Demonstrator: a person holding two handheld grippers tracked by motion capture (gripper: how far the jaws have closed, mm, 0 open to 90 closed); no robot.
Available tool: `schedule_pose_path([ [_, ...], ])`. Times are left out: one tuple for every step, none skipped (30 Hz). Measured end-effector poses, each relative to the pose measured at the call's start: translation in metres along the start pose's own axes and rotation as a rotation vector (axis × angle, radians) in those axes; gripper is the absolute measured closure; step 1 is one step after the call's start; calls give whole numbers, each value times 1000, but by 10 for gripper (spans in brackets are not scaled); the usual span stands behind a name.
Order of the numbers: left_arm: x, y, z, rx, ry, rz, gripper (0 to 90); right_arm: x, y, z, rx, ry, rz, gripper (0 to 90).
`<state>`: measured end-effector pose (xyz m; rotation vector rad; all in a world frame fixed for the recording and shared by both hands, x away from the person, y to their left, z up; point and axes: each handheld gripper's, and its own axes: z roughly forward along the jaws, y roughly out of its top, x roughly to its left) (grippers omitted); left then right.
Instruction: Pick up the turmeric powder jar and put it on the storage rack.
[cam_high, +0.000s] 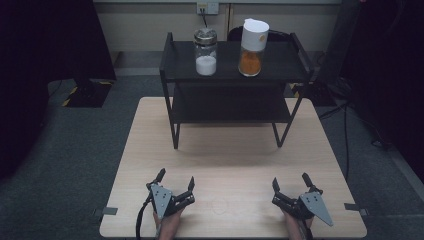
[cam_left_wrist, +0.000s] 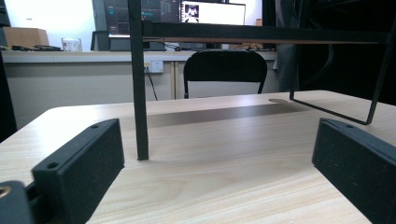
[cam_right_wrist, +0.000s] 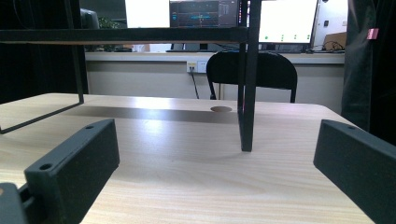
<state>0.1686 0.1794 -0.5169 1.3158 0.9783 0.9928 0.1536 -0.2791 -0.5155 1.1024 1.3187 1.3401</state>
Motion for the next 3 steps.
schedule_pose_path([
  [0,0,0,0,0,0,11,0,0,0,-1,1,0,0],
  [0,0,0,0,-1,0,3,-1,0,0,-2,8,2,0],
  [2,0,0,0,-13,0,1,-3,-1,0,-4,14,3,0],
])
